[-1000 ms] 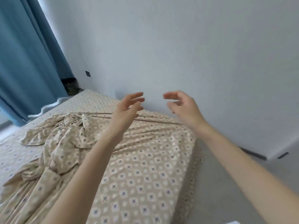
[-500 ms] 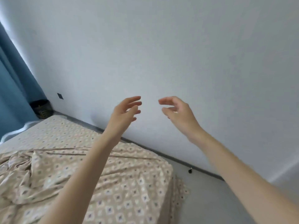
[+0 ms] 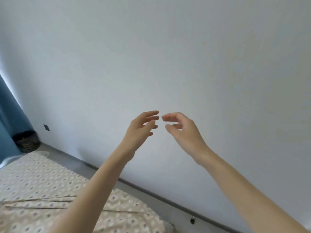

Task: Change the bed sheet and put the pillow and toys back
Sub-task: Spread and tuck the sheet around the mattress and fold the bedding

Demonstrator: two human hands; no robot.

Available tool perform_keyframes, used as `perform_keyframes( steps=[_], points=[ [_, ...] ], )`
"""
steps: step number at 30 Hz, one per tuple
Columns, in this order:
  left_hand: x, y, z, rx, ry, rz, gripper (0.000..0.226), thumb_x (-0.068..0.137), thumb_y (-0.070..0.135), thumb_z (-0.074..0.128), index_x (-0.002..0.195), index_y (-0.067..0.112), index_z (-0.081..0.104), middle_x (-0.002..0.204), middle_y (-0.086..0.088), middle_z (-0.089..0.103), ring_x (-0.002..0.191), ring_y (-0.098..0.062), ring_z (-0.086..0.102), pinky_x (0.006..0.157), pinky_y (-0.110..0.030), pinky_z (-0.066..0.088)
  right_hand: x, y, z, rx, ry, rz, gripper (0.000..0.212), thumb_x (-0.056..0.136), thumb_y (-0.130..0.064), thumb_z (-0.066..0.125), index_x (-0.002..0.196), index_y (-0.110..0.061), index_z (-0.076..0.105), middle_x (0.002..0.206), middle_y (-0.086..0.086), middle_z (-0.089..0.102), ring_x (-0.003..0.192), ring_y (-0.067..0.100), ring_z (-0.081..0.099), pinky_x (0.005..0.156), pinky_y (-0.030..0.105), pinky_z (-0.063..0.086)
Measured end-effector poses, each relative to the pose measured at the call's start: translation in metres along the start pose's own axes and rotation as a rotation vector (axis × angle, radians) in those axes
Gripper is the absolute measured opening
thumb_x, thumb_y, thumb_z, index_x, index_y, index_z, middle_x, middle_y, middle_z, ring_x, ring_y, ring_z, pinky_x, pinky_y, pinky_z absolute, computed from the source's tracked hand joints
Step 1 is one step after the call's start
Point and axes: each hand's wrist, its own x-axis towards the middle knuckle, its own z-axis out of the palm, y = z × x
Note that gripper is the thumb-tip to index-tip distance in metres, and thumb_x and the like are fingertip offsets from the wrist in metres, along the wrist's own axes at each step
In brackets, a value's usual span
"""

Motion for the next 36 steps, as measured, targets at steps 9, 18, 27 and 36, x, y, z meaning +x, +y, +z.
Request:
perform_keyframes(
  steps=[9, 18, 27, 36],
  points=[
    [0.094, -0.036, 0.04, 0.015, 0.053, -0.029, 0.03, 0.098, 0.019, 0.048, 0.125, 0.031, 0.056, 0.12, 0.013, 0.062, 0.104, -0.007, 0.064, 0.095, -0.034, 0.051, 0.085, 0.062, -0.047, 0.003, -0.047, 0.026, 0.025, 0.093, -0.016, 0.054, 0.109, -0.034, 0.061, 0.111, -0.026, 0.061, 0.096, -0.002, 0.058, 0.077, 0.015, 0.044],
    [0.19, -0.077, 0.044, -0.01, 0.299, -0.13, 0.029, 0.098, 0.017, 0.049, 0.122, 0.032, 0.056, 0.119, 0.011, 0.062, 0.101, -0.009, 0.065, 0.092, -0.033, 0.052, 0.194, 0.115, -0.081, -0.009, -0.239, -0.002, 0.026, 0.093, -0.018, 0.054, 0.109, -0.037, 0.061, 0.112, -0.031, 0.06, 0.096, -0.002, 0.059, 0.084, 0.019, 0.047],
    [0.239, -0.097, 0.037, 0.034, 0.511, -0.18, 0.027, 0.097, 0.018, 0.05, 0.12, 0.032, 0.057, 0.118, 0.011, 0.063, 0.1, -0.008, 0.066, 0.091, -0.033, 0.052, 0.282, 0.151, -0.051, 0.096, -0.431, -0.073, 0.026, 0.093, -0.017, 0.055, 0.111, -0.035, 0.06, 0.113, -0.027, 0.06, 0.098, 0.002, 0.059, 0.081, 0.019, 0.046],
    [0.245, -0.093, 0.006, 0.098, 0.909, -0.178, 0.028, 0.098, 0.012, 0.048, 0.121, 0.025, 0.057, 0.119, 0.005, 0.063, 0.099, -0.013, 0.064, 0.091, -0.033, 0.051, 0.359, 0.15, 0.022, 0.274, -0.711, -0.156, 0.026, 0.093, -0.014, 0.054, 0.109, -0.032, 0.061, 0.113, -0.024, 0.063, 0.102, 0.003, 0.06, 0.089, 0.027, 0.051]
  ],
)
